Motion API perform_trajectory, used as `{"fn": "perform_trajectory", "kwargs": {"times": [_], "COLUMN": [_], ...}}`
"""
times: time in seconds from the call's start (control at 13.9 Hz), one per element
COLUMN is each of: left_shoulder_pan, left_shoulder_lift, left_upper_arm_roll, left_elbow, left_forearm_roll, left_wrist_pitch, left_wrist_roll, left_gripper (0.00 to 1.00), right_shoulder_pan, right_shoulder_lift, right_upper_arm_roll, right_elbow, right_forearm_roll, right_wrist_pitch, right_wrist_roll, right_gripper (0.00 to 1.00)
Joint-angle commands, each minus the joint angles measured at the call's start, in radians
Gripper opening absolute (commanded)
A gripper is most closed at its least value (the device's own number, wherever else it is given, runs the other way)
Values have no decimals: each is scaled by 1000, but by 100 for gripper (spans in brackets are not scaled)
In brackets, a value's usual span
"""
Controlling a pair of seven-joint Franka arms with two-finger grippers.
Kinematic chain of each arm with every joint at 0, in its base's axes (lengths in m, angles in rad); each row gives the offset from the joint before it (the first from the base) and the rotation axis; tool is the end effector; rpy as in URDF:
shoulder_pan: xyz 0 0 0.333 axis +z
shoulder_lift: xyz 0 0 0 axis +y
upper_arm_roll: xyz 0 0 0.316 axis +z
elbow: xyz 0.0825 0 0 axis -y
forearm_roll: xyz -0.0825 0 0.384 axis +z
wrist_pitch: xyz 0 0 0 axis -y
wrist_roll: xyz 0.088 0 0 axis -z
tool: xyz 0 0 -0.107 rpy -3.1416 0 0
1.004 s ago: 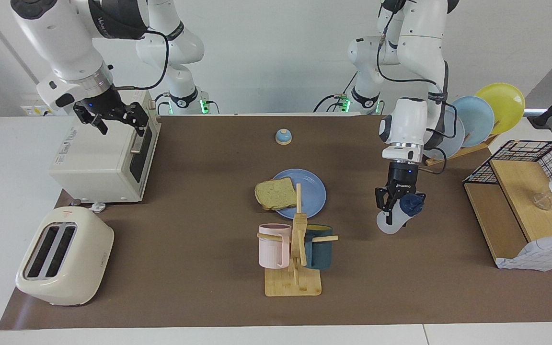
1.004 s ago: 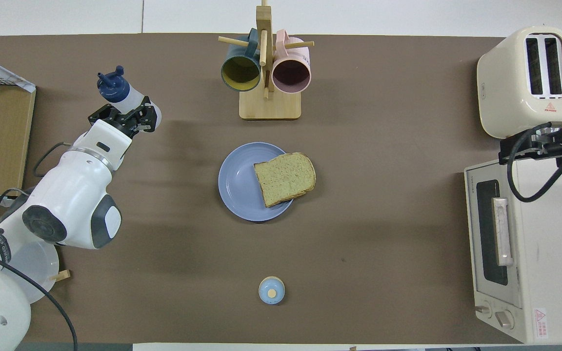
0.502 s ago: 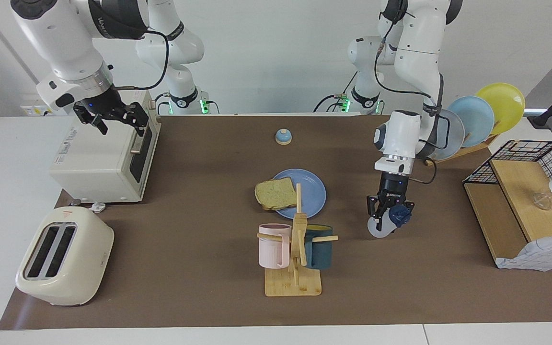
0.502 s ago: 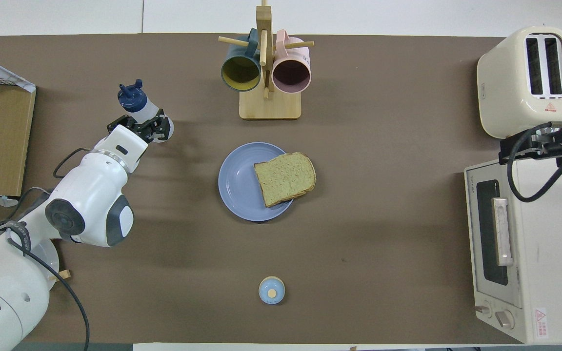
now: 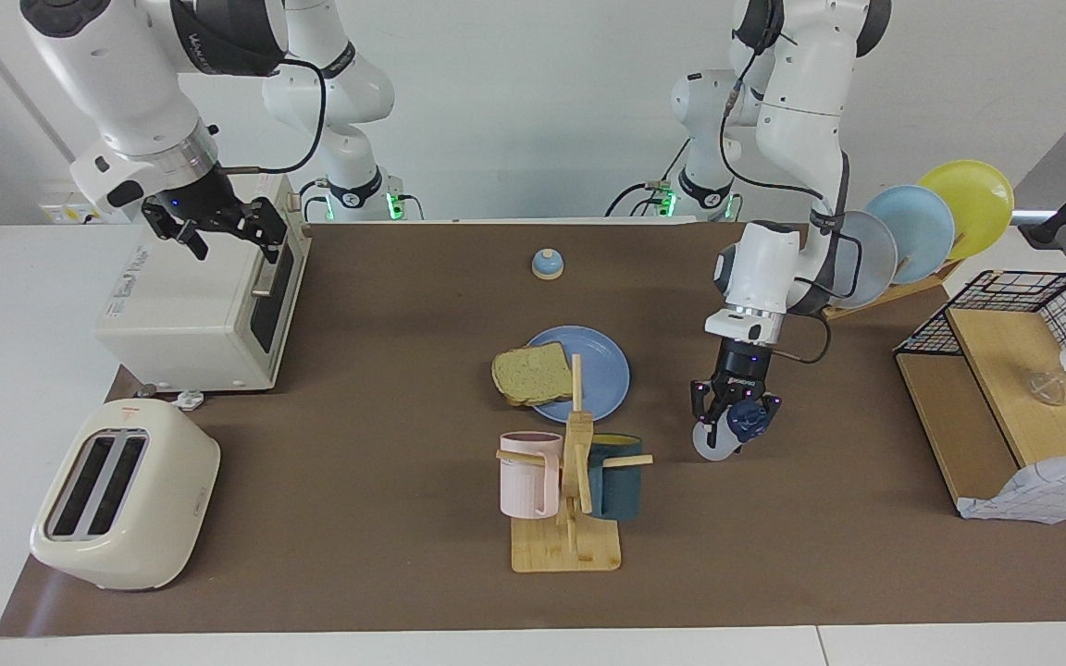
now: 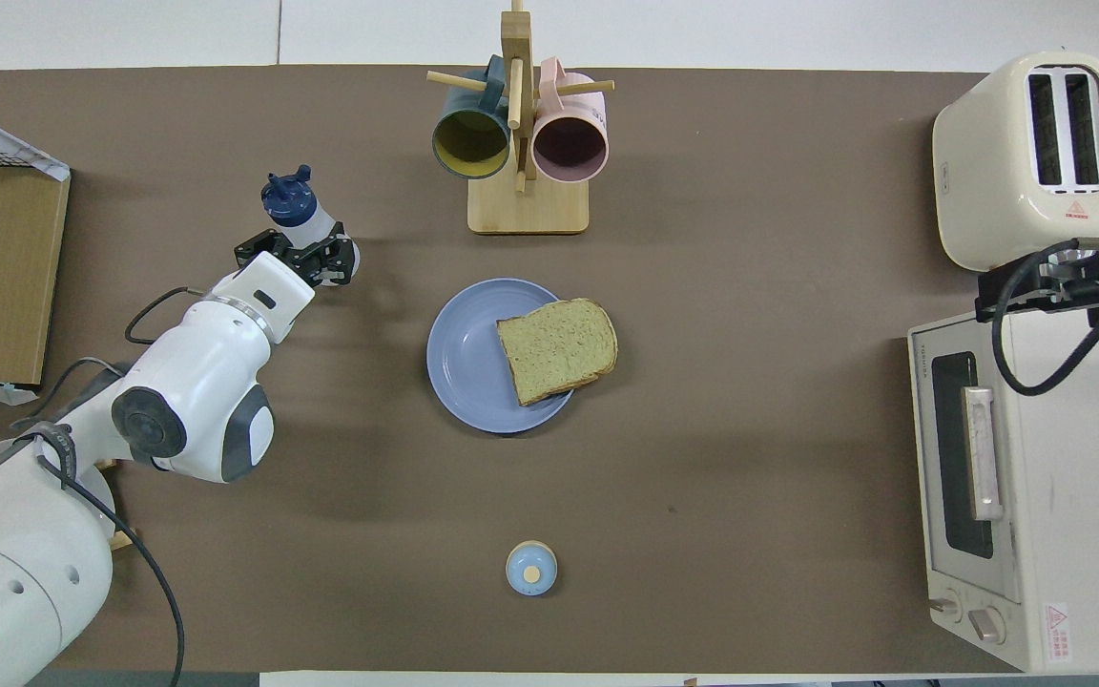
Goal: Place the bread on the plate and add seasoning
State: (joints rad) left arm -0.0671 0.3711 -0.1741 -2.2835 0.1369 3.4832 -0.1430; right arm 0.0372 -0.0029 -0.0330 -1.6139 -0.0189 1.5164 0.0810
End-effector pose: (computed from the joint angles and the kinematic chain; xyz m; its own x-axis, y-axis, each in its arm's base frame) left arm 0.5621 -0.1506 0.2929 0.6707 -0.0949 0.7356 -0.2500 -0.9627 0.1038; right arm 0.5461 0.0002 0.6014 0.9927 -0.0777 -0.0926 -0.0756 -0.9968 0.0264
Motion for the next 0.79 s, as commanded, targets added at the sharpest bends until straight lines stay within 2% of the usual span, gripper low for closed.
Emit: {"fn": "perform_trajectory", "kwargs": {"times": [0.0,0.07,0.22,0.29,0.36,0.43,0.72], "left_shoulder_pan": [4,4,4,4,4,6,6], "left_shoulder_lift": [12,12,9,9,6,5,0], "left_upper_arm_roll": [7,7,7,7,7,7,7], "left_elbow": [6,7,1,-4,-5,-13,-22], "left_forearm_roll": [24,24,26,26,24,26,26], "left_wrist_pitch": [24,23,22,22,22,22,20], "left_wrist_roll": [-1,-1,-1,-1,-1,-3,-1], "left_gripper": [0,0,24,43,83,100,100], "right_shoulder_pan": [-10,-10,-10,-10,-10,-10,-10], "right_shoulder_lift": [-17,-19,-17,-17,-17,-17,-17], "right_upper_arm_roll": [2,2,2,2,2,2,2], "right_elbow": [-20,-20,-20,-20,-20,-20,-20], "right_forearm_roll": [19,19,19,19,19,19,19], "right_wrist_pitch": [11,13,13,11,11,13,13], "right_wrist_roll": [-29,-29,-29,-29,-29,-29,-29], "right_gripper": [100,100,100,100,100,100,100]}}
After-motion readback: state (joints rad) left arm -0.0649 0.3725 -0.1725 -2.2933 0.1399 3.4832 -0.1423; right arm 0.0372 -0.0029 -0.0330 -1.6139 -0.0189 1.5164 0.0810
